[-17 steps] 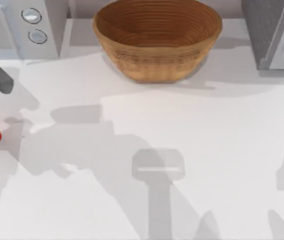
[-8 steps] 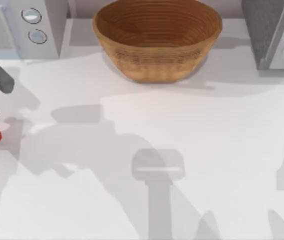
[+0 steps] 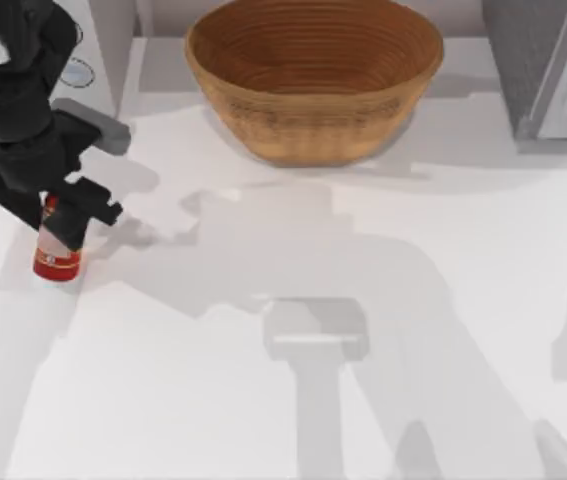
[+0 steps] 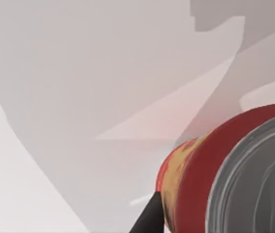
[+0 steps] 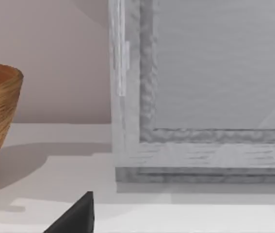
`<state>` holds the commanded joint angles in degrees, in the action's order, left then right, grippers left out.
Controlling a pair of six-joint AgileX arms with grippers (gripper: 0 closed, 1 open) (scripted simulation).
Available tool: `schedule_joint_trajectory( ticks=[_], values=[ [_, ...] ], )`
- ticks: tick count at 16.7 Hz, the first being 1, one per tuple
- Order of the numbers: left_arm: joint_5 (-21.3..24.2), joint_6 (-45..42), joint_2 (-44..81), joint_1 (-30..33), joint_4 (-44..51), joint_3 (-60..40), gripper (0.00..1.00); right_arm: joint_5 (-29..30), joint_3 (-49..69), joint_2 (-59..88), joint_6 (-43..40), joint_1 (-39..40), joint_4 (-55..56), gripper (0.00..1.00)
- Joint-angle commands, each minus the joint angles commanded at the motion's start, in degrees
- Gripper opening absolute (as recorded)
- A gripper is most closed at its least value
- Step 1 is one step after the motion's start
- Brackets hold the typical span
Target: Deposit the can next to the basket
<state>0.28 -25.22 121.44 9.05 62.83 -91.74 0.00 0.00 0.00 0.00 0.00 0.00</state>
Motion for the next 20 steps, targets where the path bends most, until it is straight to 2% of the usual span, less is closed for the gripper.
schedule_joint_trajectory(
  ticks=[7,11,15,20],
  values=[
    [0.2,39.5,7.7,20.2,5.9,-13.5,0.0,0.0,0.0,0.0,0.0,0.0,0.0,1.0],
    [0.3,58.1,10.5,30.0,7.9,-20.3,0.0,0.0,0.0,0.0,0.0,0.0,0.0,1.0],
    [0.3,68.0,12.0,35.9,8.7,-24.6,0.0,0.0,0.0,0.0,0.0,0.0,0.0,1.0],
    [0.3,69.2,12.2,36.8,8.8,-25.1,0.0,0.0,0.0,0.0,0.0,0.0,0.0,1.0]
  ],
)
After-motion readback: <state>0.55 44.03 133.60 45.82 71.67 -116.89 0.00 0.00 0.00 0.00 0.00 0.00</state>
